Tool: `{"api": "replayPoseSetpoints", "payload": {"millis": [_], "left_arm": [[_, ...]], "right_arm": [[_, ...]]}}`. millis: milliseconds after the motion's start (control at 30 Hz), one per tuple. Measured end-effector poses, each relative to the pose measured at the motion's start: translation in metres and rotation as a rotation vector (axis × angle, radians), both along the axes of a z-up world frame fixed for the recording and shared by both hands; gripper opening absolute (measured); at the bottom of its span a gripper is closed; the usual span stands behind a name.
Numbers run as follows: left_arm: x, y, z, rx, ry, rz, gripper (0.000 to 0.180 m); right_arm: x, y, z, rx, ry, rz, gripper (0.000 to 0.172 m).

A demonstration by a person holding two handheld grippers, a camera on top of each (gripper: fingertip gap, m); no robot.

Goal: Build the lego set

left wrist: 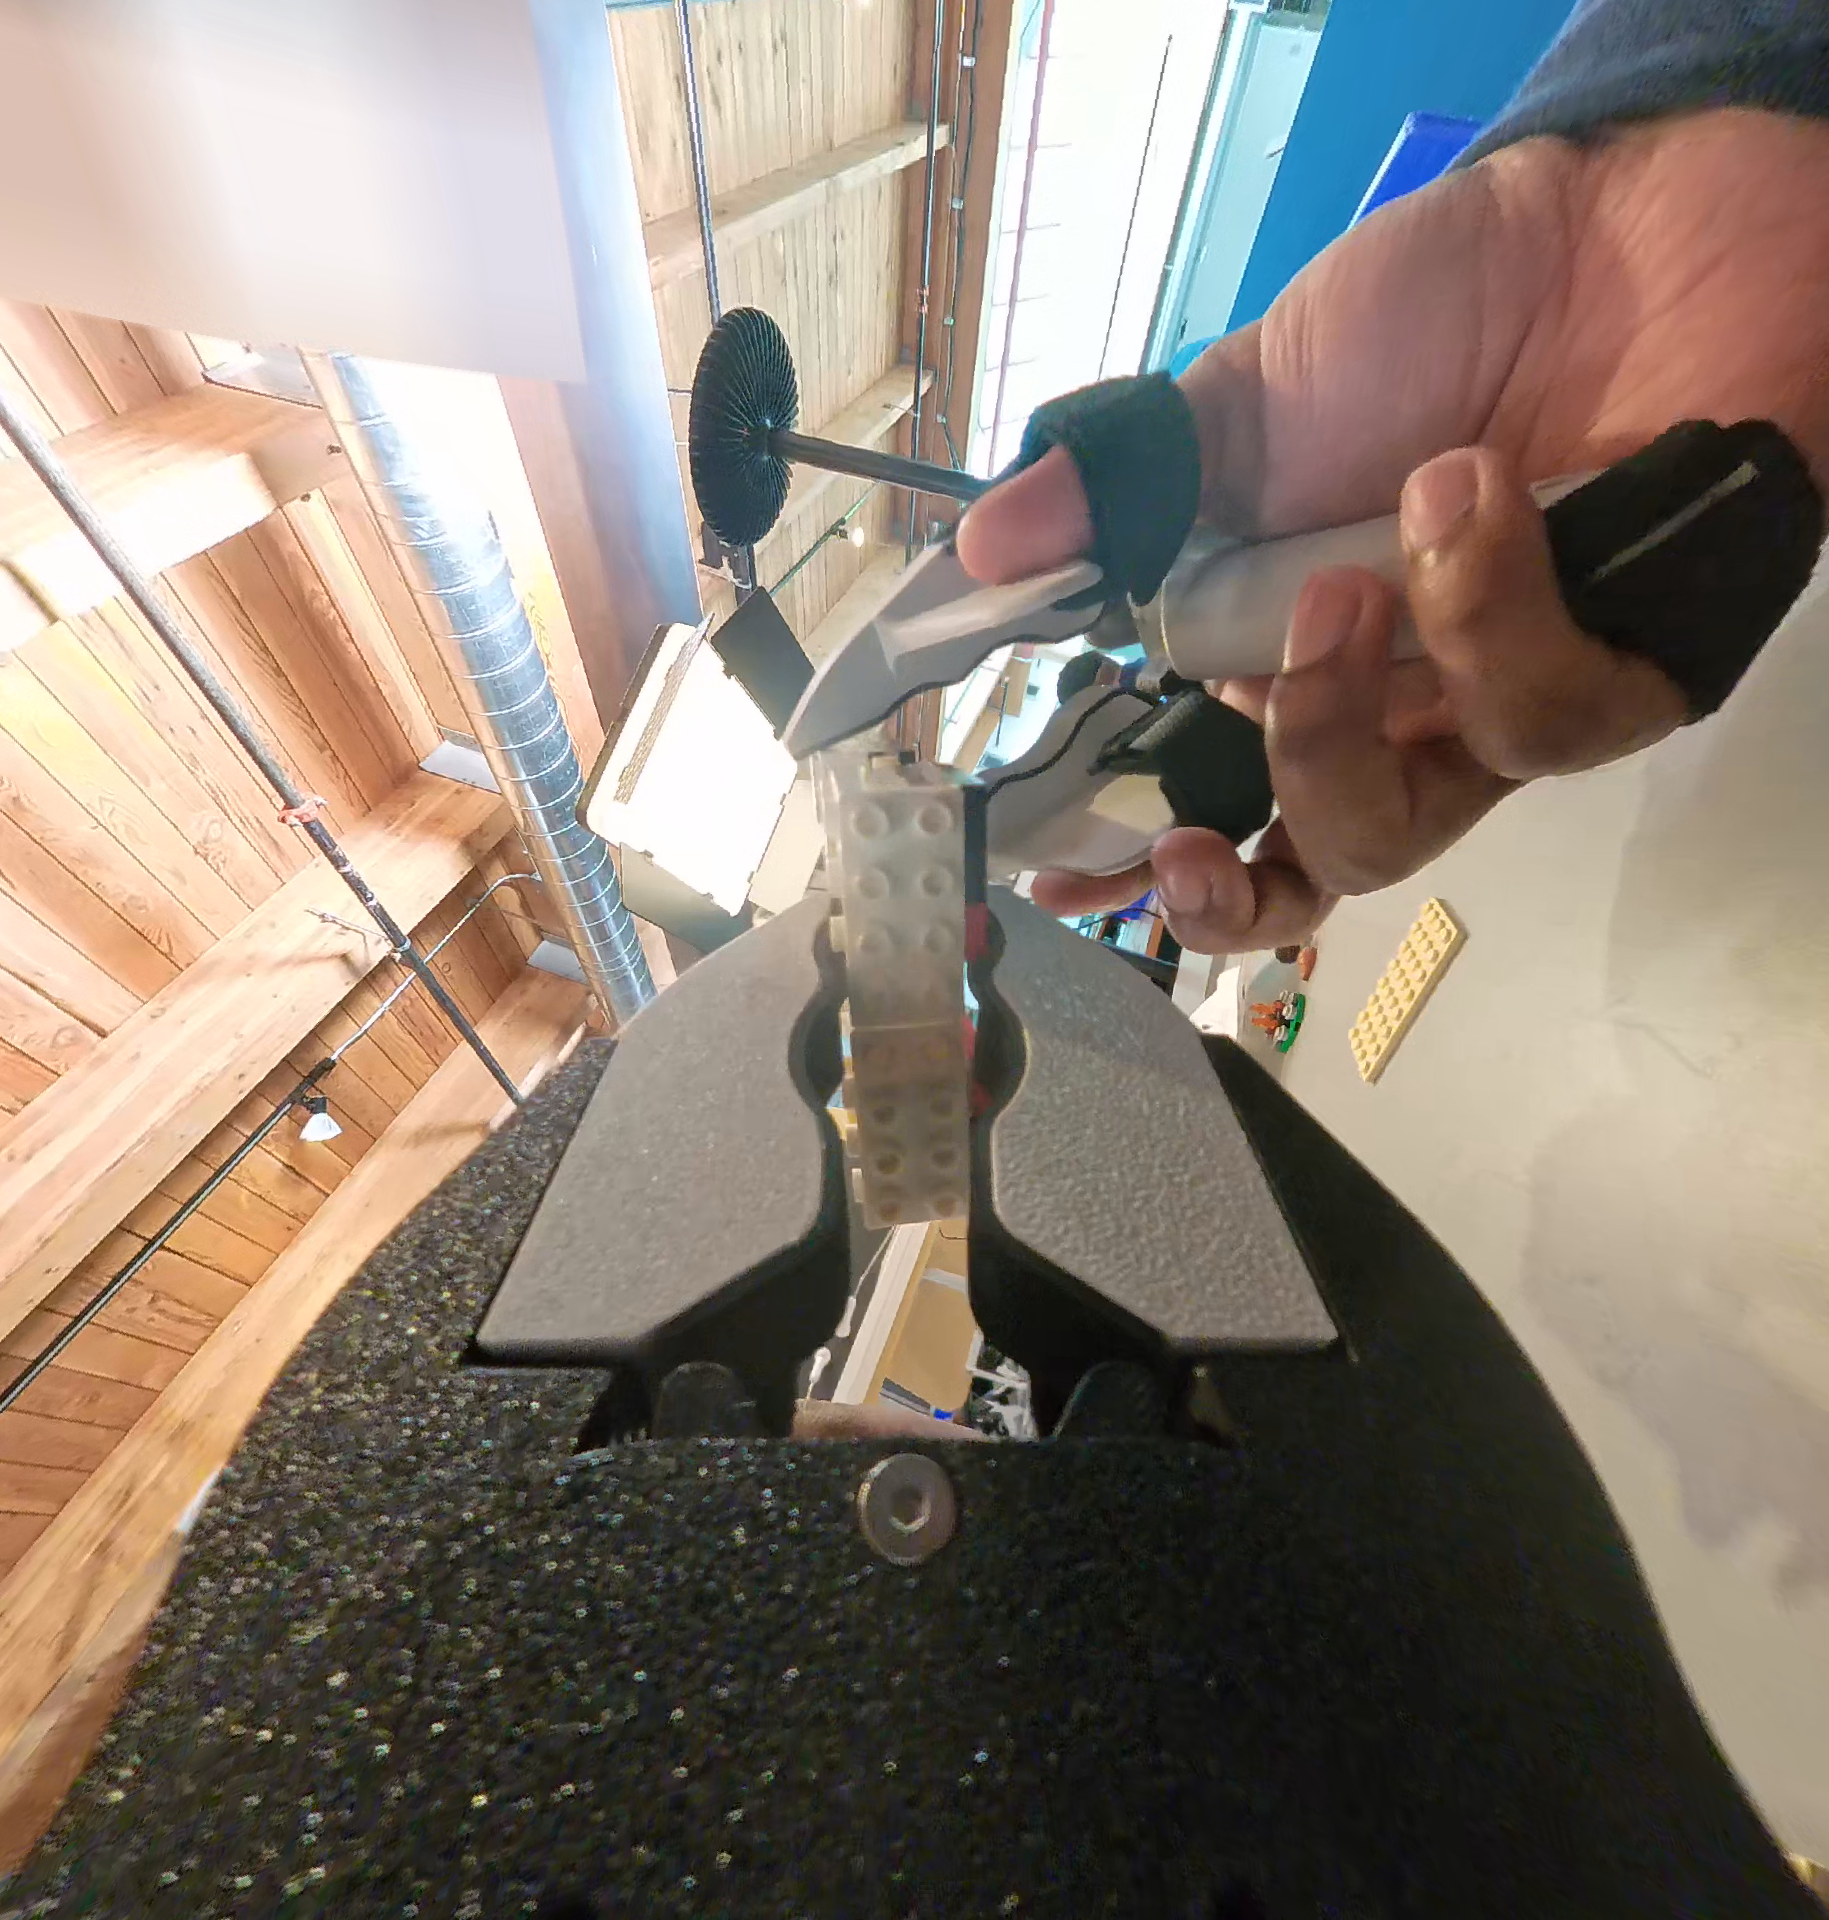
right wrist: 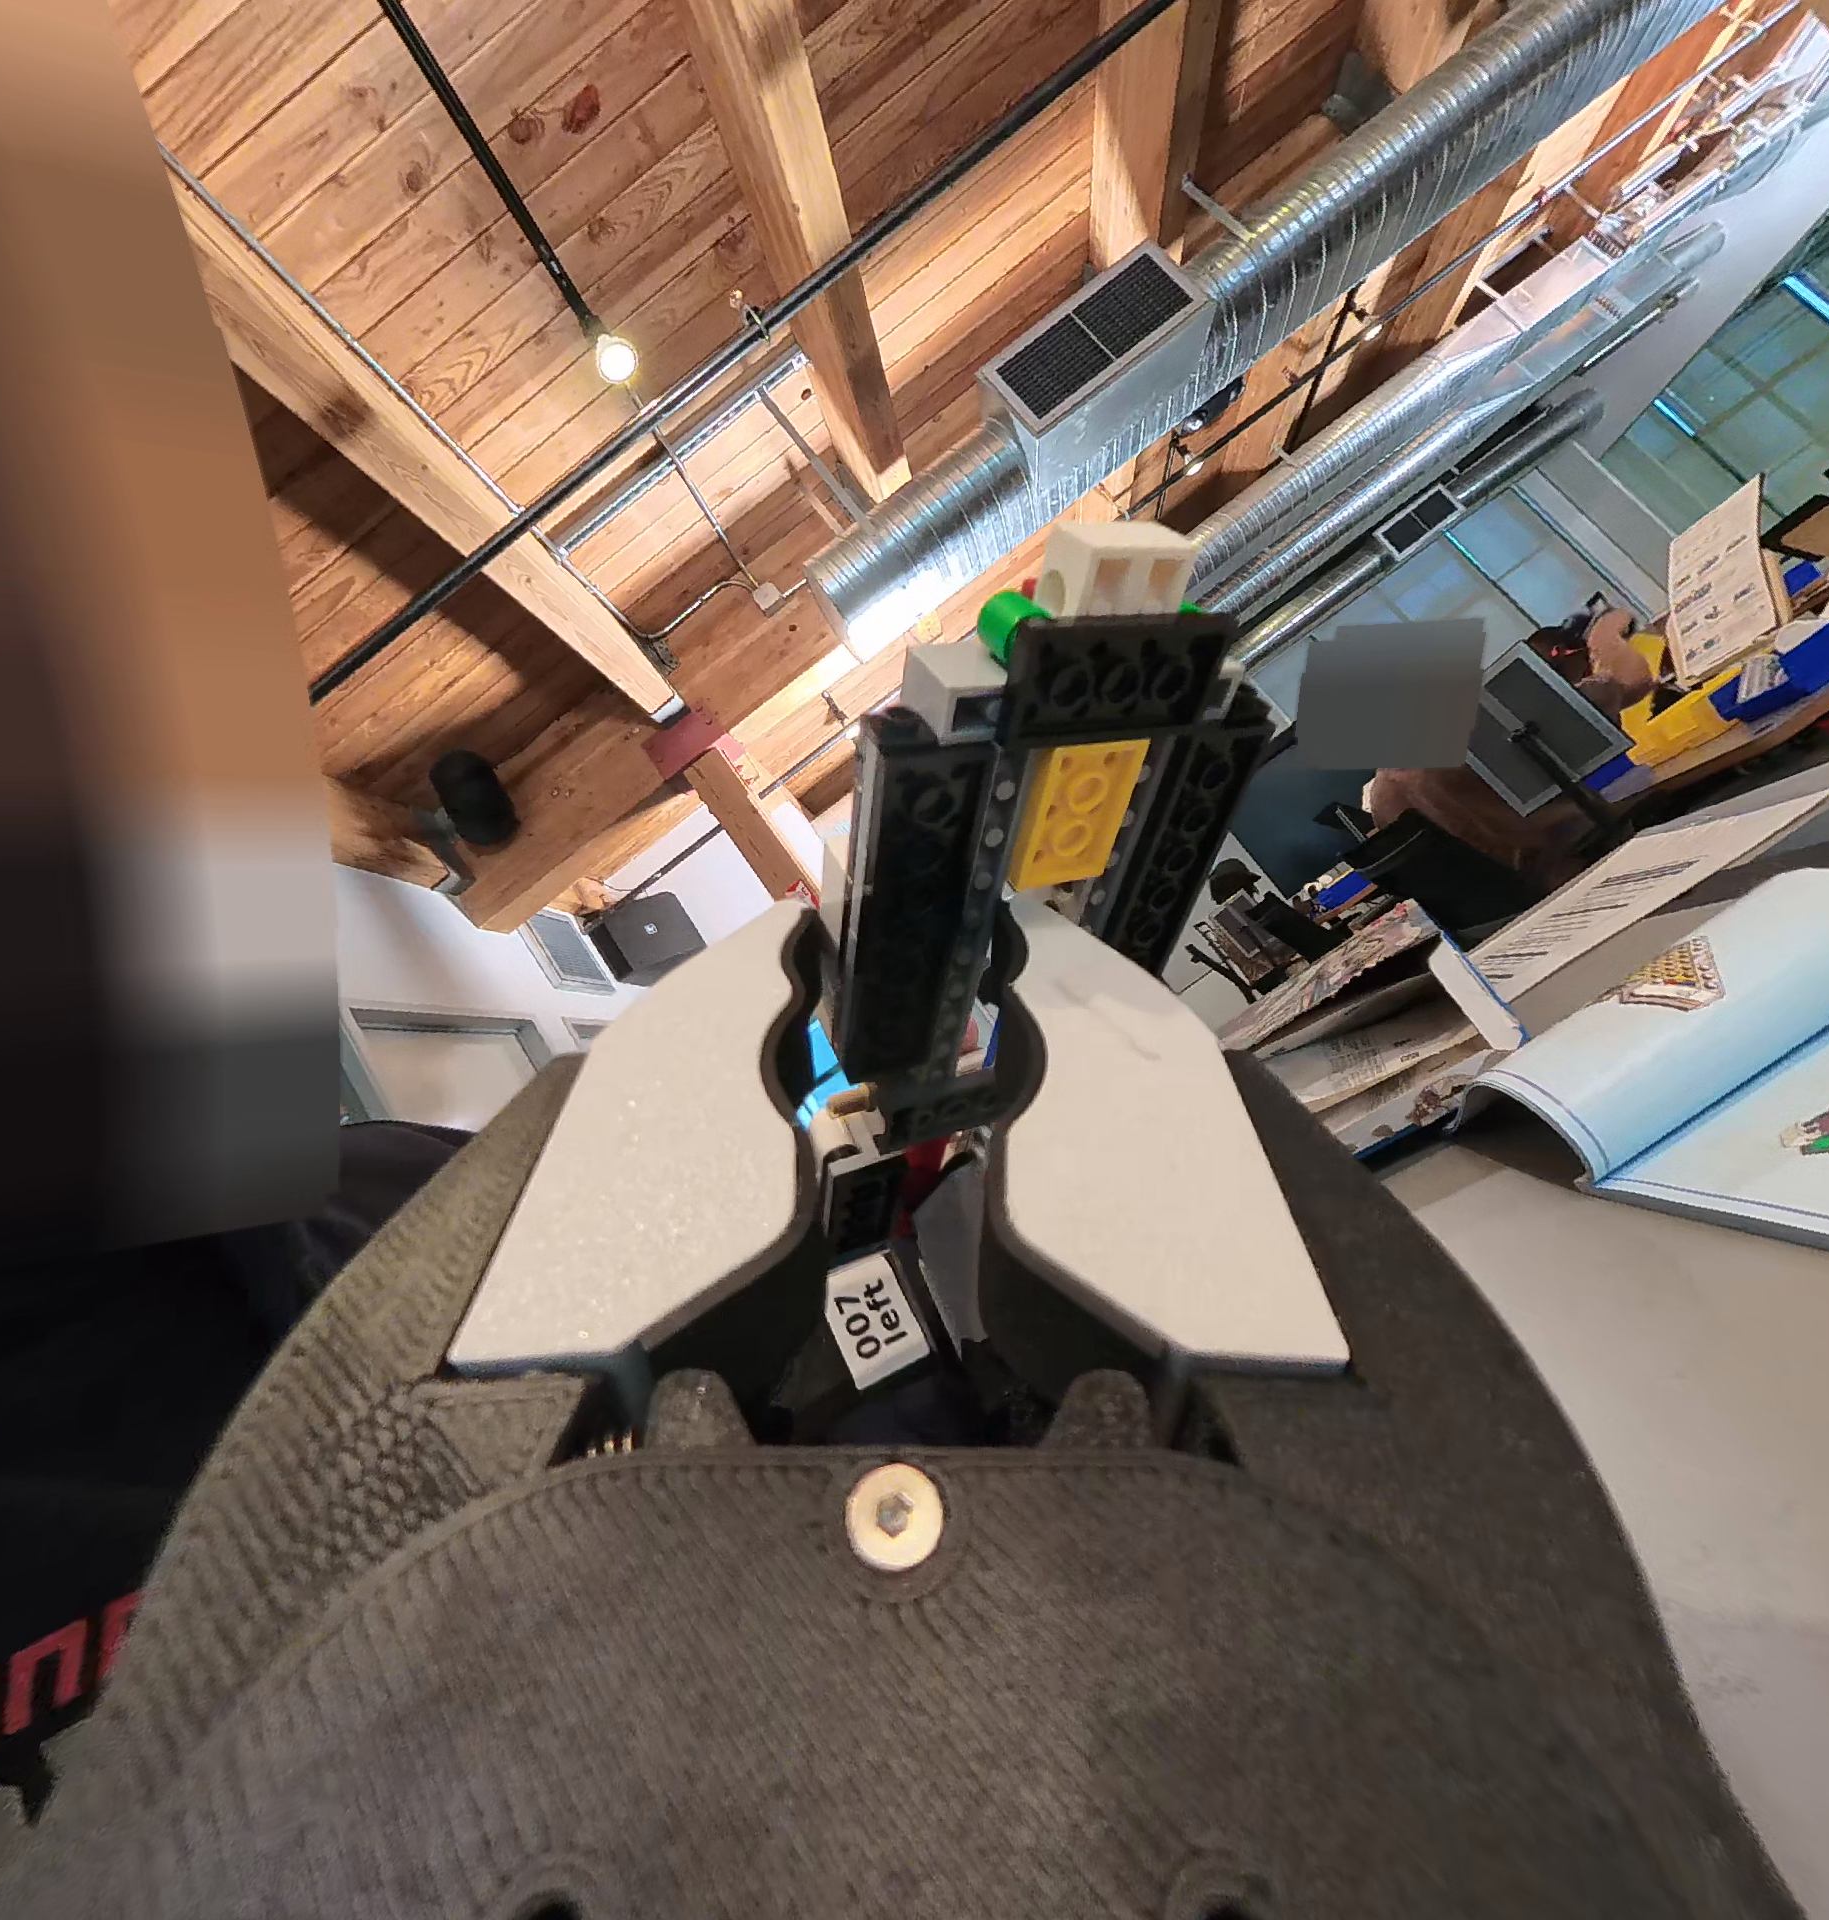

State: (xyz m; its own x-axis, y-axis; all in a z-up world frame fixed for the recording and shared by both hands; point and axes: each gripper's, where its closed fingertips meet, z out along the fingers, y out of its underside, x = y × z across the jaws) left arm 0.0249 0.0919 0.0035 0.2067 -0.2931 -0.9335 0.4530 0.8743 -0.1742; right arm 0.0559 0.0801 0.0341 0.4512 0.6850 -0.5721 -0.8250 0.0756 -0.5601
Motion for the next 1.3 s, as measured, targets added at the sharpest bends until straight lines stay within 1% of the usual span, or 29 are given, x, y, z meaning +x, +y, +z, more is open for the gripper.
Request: {"api": "replayPoseSetpoints", "payload": {"millis": [233,367,467,733,933,1000,1067,1167,1233,1300], "left_arm": [[0.001,0.008,-0.007,-0.016,0.058,0.014,0.024],[0.0,0.014,-0.012,-0.073,0.131,0.0,0.027],[-0.001,0.015,-0.018,-0.121,0.209,-0.035,0.029],[-0.007,0.014,-0.033,-0.192,0.389,-0.106,0.036],[-0.011,0.01,-0.044,-0.325,0.615,-0.216,0.038],[-0.017,0.009,-0.044,-0.399,0.714,-0.282,0.038],[-0.021,0.008,-0.038,-0.517,0.786,-0.355,0.037],[-0.016,0.01,-0.013,-0.832,0.875,-0.473,0.036],[-0.006,0.012,0.002,-1.051,0.905,-0.532,0.033],[0.0,0.01,0.008,-1.199,0.95,-0.585,0.033]], "right_arm": [[0.004,-0.002,0.002,0.008,-0.035,-0.022,0.031],[0.005,0.001,-0.001,-0.013,-0.08,-0.025,0.031],[0.002,0.003,-0.003,-0.027,-0.112,-0.024,0.031],[0.005,0.005,-0.006,-0.048,-0.178,-0.032,0.031],[-0.003,0.008,-0.013,-0.079,-0.283,-0.042,0.031],[-0.004,0.009,-0.015,-0.089,-0.302,-0.044,0.03],[-0.007,0.011,-0.019,-0.106,-0.318,-0.04,0.03],[-0.01,0.015,-0.026,-0.14,-0.355,-0.043,0.028],[-0.012,0.018,-0.03,-0.16,-0.388,-0.046,0.028],[-0.015,0.02,-0.034,-0.181,-0.433,-0.058,0.028]]}}
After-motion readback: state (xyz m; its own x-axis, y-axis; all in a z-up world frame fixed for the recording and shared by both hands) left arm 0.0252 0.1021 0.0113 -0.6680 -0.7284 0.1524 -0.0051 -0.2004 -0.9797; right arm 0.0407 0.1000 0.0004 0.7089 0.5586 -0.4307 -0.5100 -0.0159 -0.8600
